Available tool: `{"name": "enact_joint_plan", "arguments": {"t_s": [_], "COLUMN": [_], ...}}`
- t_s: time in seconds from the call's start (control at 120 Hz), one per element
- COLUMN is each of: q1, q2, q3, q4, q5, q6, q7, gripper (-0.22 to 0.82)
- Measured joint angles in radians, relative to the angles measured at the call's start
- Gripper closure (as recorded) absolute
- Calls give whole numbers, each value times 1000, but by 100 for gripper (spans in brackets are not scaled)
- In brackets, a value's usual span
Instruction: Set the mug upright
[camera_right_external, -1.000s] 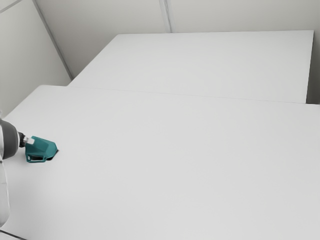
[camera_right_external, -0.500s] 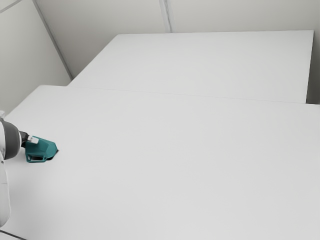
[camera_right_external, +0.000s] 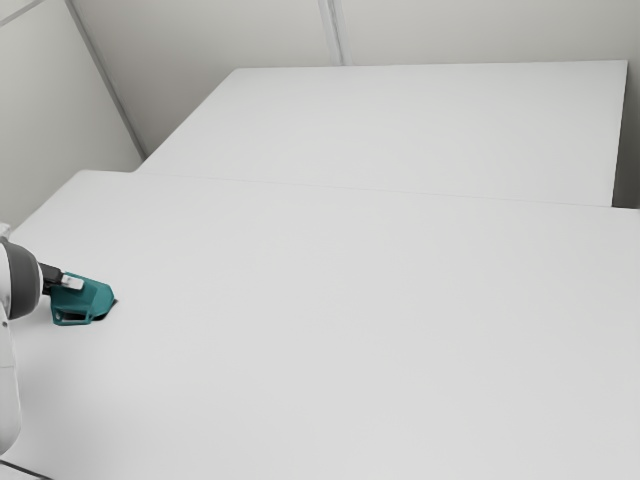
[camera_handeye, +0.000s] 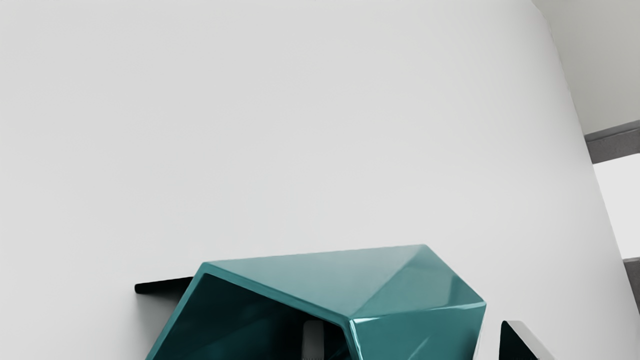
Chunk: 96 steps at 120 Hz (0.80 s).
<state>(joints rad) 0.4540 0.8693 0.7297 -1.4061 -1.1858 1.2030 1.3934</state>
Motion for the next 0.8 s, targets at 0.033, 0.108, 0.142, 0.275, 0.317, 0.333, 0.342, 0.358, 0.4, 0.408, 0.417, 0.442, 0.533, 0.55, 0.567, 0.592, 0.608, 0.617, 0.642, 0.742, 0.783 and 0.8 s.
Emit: {"name": "enact_joint_plan", "arguments": {"t_s": [0.033,0.108,0.142,0.275,0.317,0.333,0.342,0.358,0.4,0.408,0.417,0.442,0.533,0.55,0.567,0.592,0.608,0.617,0.642,0.742,0.783,0.8], "q1": [0,0,0,0,0,0,0,0,0,0,0,0,-1,-2,-2,-2,-2,-2,-3,-7,-10,-11], "q2": [0,0,0,0,0,0,0,0,0,0,0,-1,-1,-1,-1,-1,-1,-1,-1,-3,-4,-5], "q3": [0,0,0,0,-1,0,0,0,-1,-1,-1,-1,-1,-1,-1,-1,-1,-1,-1,-1,-1,-1], "q4": [0,-1,-1,-1,-1,-1,-1,-2,-2,-2,-3,-3,-4,-5,-6,-7,-7,-7,-8,-15,-16,-16], "q5": [-1,-3,-3,-4,-4,-4,-4,-4,-6,-6,-7,-7,-11,-12,-13,-16,-18,-19,-23,-41,-50,-53], "q6": [-1,-2,-2,-4,-4,-4,-4,-4,-3,-3,-3,-2,0,0,0,1,1,1,1,2,1,1], "q7": [0,-1,-2,-3,-3,-3,-3,-4,-4,-4,-4,-4,-4,-4,-4,-4,-4,-4,-4,-4,-4,-4], "gripper": [31,35,37,46,51,52,53,54,58,59,60,62,67,68,69,69,70,70,70,71,71,72]}}
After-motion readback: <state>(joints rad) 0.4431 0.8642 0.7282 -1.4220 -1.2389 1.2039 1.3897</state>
